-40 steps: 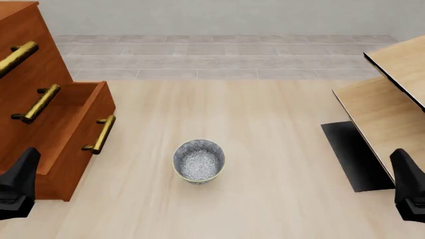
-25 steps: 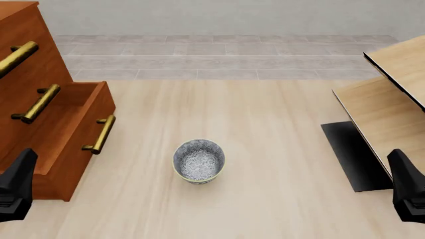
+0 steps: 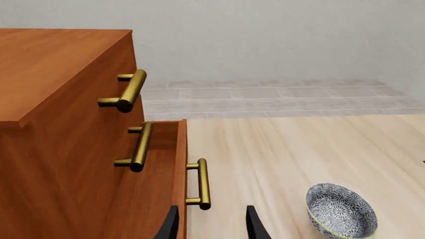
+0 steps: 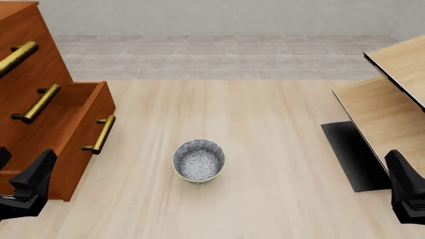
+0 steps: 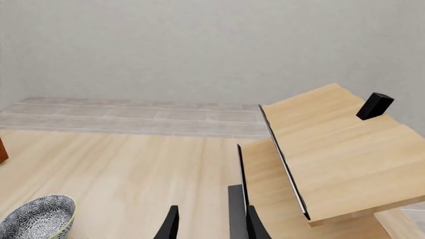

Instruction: Close the bottom drawer of the cabinet.

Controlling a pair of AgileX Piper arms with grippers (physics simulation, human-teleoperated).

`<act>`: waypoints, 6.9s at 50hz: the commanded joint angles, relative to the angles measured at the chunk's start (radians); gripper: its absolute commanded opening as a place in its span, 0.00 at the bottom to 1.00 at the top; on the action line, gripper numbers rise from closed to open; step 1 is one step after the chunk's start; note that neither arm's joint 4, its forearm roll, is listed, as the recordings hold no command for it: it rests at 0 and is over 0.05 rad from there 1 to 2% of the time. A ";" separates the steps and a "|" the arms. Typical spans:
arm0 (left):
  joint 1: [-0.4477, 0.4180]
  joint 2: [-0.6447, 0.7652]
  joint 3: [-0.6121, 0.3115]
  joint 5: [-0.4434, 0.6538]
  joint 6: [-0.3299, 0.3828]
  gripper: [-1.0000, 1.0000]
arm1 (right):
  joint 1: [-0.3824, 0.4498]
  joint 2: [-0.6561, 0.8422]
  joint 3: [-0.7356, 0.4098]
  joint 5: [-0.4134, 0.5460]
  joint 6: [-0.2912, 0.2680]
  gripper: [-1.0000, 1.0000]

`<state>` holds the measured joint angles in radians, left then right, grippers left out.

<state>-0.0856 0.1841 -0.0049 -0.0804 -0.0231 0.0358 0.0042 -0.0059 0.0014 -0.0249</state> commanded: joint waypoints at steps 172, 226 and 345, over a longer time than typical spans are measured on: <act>0.037 1.478 -0.051 -1.139 -0.160 1.00 | 0.045 -0.004 -0.001 -0.010 -0.023 1.00; 0.121 1.496 -0.060 -1.139 -0.112 1.00 | 0.047 -0.004 -0.004 -0.007 -0.018 1.00; 0.320 1.515 -0.090 -1.139 -0.019 1.00 | 0.052 -0.004 -0.001 -0.013 -0.024 1.00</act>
<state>0.1916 1.6984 -0.0988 -1.2200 -0.0476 0.0869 0.0004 -0.0076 -0.0104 -0.0475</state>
